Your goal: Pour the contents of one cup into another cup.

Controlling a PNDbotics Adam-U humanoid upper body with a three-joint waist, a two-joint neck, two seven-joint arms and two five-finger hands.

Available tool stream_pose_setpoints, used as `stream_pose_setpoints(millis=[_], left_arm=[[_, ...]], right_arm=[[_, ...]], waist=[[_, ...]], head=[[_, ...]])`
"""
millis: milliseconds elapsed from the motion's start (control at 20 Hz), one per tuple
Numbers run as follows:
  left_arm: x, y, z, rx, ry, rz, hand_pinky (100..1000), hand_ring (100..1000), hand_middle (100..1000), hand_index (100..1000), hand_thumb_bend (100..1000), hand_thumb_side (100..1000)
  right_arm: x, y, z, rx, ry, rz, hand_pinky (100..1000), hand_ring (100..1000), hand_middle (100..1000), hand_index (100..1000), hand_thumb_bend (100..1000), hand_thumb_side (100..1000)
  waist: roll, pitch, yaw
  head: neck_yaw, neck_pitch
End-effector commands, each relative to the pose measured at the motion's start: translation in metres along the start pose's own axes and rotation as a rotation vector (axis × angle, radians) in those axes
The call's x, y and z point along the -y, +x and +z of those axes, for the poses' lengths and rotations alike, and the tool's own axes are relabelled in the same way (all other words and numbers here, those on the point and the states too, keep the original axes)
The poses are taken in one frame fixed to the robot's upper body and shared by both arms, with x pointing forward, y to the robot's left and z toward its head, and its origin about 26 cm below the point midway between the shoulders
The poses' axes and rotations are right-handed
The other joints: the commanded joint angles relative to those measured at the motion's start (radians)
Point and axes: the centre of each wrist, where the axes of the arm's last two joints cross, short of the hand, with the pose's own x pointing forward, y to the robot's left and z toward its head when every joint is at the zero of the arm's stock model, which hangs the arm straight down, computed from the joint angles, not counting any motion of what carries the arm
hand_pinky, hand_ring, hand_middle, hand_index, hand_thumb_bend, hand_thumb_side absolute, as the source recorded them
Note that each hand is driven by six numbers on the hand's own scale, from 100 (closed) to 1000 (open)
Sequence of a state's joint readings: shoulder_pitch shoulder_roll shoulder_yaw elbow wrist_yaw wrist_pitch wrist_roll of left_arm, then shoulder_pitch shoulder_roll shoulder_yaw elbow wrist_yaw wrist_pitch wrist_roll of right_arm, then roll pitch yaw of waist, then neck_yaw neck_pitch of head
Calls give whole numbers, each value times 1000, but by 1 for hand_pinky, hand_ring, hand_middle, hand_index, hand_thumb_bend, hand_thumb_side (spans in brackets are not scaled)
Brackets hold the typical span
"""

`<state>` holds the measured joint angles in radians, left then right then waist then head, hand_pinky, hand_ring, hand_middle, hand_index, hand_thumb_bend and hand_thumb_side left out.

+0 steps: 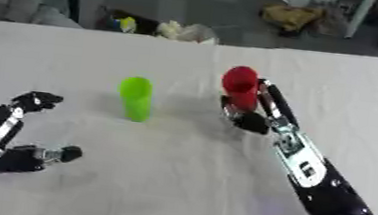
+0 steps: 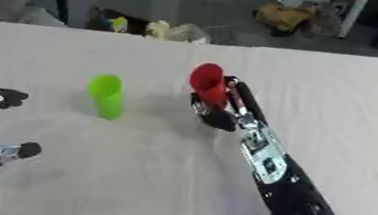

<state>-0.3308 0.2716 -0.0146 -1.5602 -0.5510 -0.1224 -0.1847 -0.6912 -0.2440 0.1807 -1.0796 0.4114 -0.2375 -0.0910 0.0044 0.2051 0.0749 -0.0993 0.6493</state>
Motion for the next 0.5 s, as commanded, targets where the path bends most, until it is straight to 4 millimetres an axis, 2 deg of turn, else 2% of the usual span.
stream_pose_setpoints(millis=[50,500], left_arm=[[-8,0,-6,2,22,-8,843,794,757,837,912,618],[-5,-9,-23,-42,54,6,805,772,776,844,944,590]], right_arm=[[16,14,-6,60,-18,3,978,864,452,642,100,315],[21,33,-4,124,-5,-30,980,863,451,640,100,315]], waist=[[2,-21,-6],[-2,-29,-44]], head=[[5,2],[15,3]])
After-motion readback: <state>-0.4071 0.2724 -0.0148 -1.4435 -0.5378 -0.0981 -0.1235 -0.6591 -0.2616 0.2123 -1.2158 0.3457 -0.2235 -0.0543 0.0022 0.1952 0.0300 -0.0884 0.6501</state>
